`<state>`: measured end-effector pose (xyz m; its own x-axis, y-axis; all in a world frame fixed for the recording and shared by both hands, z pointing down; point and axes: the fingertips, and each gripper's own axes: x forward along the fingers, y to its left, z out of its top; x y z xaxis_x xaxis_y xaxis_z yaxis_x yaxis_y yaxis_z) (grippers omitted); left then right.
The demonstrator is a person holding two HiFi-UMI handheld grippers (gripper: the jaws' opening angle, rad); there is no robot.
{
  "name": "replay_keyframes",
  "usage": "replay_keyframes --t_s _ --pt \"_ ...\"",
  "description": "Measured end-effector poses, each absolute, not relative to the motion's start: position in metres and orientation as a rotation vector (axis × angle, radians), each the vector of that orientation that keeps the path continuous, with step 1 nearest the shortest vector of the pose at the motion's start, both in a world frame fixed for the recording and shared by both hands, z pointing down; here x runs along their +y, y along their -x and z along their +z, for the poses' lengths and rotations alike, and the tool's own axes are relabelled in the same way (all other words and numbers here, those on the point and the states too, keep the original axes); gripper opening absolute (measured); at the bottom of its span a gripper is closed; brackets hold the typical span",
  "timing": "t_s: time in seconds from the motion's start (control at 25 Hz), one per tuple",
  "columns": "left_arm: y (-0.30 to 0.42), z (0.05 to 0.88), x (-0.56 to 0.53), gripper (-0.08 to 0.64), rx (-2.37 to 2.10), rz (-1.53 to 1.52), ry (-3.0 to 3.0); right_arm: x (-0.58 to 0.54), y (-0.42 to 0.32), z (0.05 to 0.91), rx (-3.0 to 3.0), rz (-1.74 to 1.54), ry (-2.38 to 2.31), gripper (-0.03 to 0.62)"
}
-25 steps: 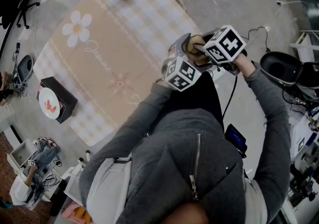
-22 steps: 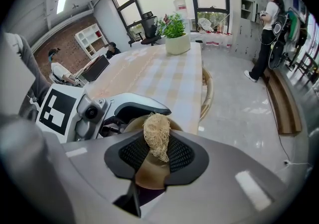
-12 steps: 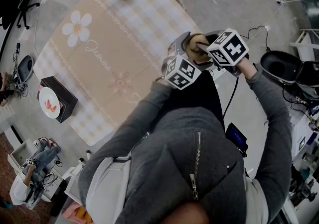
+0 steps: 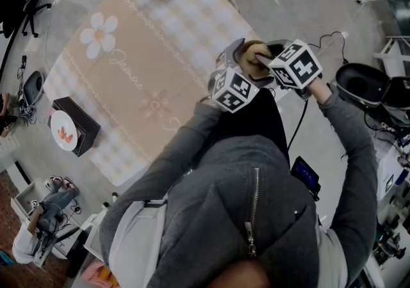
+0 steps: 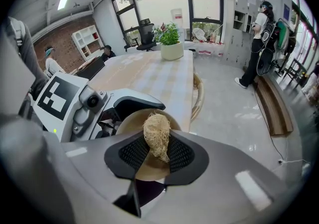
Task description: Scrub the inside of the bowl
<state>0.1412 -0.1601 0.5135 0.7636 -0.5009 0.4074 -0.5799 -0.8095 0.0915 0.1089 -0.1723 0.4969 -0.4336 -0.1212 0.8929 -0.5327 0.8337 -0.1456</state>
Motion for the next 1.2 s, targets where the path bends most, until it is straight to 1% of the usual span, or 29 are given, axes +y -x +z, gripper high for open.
replay_keyframes --t_s 1.2 --pt "-0.142 0.512 -0.160 0.595 -0.853 0.545 -2.747 -0.153 -0.124 0.496 -1.954 0.451 -0.507 0.097"
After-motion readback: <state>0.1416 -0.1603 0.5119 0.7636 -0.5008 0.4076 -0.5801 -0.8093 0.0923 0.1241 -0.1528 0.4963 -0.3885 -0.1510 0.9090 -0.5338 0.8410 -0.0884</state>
